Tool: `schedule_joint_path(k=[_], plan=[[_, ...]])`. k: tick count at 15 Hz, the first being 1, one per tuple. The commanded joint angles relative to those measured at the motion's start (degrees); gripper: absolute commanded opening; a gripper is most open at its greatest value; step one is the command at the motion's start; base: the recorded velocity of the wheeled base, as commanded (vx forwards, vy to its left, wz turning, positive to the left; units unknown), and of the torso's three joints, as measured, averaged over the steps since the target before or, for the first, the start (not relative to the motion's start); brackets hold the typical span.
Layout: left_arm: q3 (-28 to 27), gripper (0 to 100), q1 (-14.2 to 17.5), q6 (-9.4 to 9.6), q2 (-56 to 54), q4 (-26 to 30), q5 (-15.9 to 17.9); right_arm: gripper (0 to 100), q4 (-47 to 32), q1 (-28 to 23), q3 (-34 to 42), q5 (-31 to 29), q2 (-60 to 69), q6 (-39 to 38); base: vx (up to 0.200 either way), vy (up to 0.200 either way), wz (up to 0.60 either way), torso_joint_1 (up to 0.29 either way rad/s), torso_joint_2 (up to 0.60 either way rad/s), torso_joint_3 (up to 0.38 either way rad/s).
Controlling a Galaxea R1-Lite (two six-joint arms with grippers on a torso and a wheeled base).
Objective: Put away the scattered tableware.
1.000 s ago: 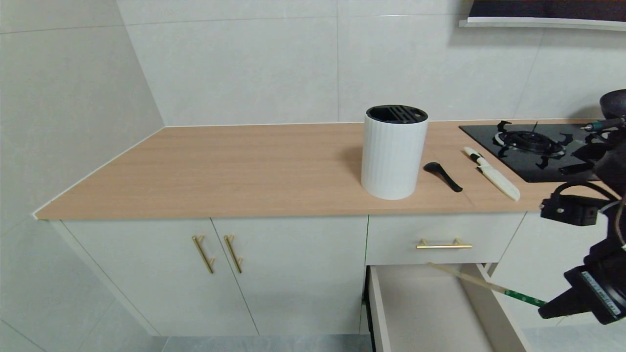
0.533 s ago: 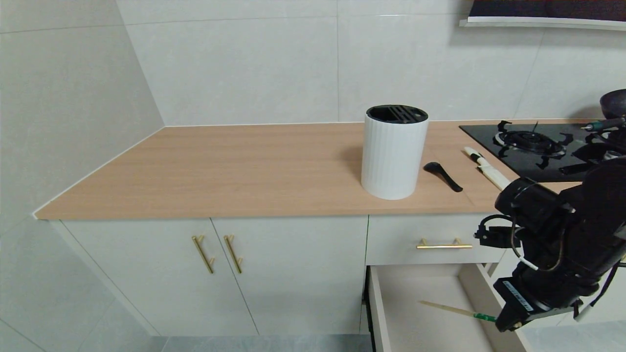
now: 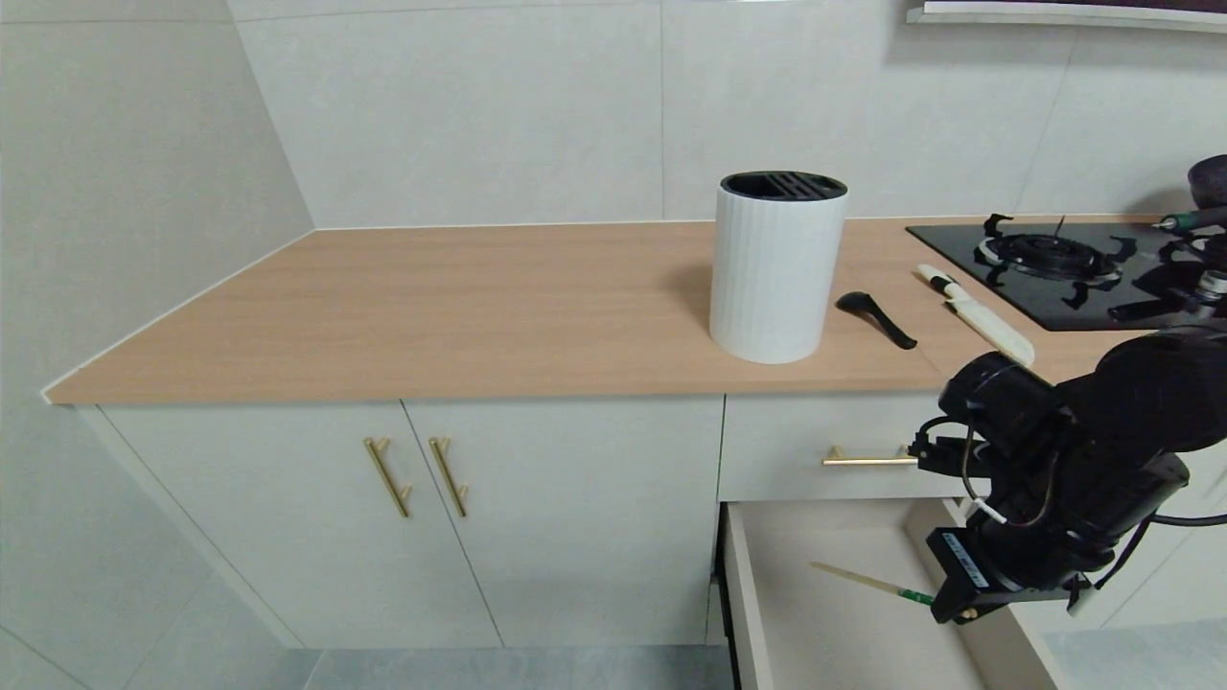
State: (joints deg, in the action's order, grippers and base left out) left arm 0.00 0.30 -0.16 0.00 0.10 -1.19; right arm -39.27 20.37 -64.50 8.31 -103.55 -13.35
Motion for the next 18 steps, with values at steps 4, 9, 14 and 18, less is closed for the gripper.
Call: schedule_joint_path(k=[4,9,14,18], plan=[[0.0,100,0.0,-0.02,0.0,0.0,0.0,0,4.2,0.1,2.5,-1.6,0.3,-0.8,0.0,0.0,0.0,-0.183,0.48,0.286],[0.0,100,0.0,-0.02,0.0,0.0,0.0,0,7.9,0.8,4.8,-3.3,1.5,-0.8,0.0,0.0,0.0,-0.168,0.46,0.3],[0.0,100,0.0,-0.02,0.0,0.0,0.0,0,8.1,0.8,5.0,-5.1,2.5,-0.8,0.0,0.0,0.0,-0.127,0.45,0.318],[0.0,100,0.0,-0.02,0.0,0.0,0.0,0,8.2,0.8,5.1,-5.1,2.6,-0.8,0.0,0.0,0.0,-0.054,0.27,0.203]])
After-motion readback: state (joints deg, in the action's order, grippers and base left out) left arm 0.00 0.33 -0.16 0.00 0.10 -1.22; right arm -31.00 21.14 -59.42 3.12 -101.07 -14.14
